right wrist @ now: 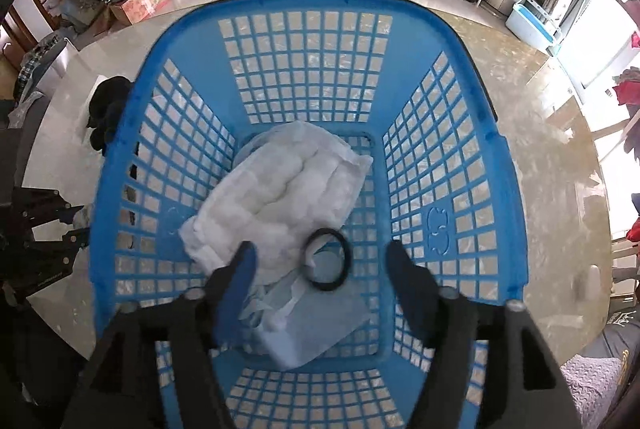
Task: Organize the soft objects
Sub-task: 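Drop the black ring in the basket with the right tool while the left tool grasps the grey mat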
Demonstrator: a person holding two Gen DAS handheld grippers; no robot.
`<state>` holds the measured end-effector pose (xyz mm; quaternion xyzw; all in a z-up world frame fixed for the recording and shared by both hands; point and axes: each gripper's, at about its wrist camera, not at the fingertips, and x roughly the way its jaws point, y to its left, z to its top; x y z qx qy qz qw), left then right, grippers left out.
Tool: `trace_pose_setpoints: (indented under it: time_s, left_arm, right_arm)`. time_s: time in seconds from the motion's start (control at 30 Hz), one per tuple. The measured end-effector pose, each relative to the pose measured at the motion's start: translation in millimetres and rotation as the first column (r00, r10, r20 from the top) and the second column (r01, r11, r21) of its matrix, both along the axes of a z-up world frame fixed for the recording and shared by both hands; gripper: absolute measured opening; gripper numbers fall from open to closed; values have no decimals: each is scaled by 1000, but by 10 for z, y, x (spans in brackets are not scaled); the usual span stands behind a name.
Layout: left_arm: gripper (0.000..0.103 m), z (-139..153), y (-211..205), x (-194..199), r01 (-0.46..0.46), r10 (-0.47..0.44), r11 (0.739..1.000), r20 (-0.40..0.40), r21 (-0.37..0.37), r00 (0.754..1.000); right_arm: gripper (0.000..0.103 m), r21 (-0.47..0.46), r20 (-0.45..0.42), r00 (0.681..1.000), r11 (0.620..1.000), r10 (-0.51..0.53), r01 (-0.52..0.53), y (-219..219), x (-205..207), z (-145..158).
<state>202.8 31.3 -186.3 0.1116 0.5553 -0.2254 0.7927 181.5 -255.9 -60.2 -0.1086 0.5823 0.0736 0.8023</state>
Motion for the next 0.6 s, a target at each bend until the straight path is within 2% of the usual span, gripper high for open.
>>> trace_pose_setpoints:
  time_s: [0.03, 0.1, 0.2, 0.33, 0.6]
  left_arm:
    - [18, 10, 7, -14, -7, 7, 1000, 4, 2, 1000]
    - [18, 36, 23, -69, -19, 19, 1000, 5, -4, 1000]
    - [18, 135, 38, -200, -32, 32, 999, 13, -11, 999]
    - [18, 316, -36, -341, -40, 41, 999, 36, -17, 999]
    - [18, 762, -248, -525, -41, 43, 999, 100, -18, 994]
  right_arm:
    - [83, -3, 7, 1000, 1000, 4, -4, 18, -20, 23]
    - [90, -22, 28, 1000, 1000, 10, -10, 92, -73, 30]
    - [90, -13, 40, 999, 1000, 19, -19, 73, -152, 133]
    - [101, -4, 66, 998, 1000, 9, -8, -54, -324, 264]
    - [103, 35, 82, 996, 999, -41, 38, -376, -550, 399]
